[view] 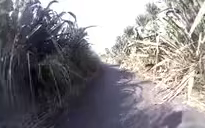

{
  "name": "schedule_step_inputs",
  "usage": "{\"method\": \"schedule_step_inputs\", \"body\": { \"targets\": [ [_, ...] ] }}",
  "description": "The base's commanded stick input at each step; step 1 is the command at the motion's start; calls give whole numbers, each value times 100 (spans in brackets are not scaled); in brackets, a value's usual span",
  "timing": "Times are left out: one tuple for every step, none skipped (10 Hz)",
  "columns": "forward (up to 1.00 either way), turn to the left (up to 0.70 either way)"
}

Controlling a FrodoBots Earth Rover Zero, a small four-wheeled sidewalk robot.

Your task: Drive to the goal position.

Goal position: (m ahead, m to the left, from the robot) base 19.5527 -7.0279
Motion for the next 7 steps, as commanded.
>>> {"method": "schedule_step_inputs", "body": {
  "targets": [
    [45,-27],
    [45,-27],
    [45,-27],
    [45,-27],
    [45,-27],
    [45,-27],
    [45,-27]
  ]
}}
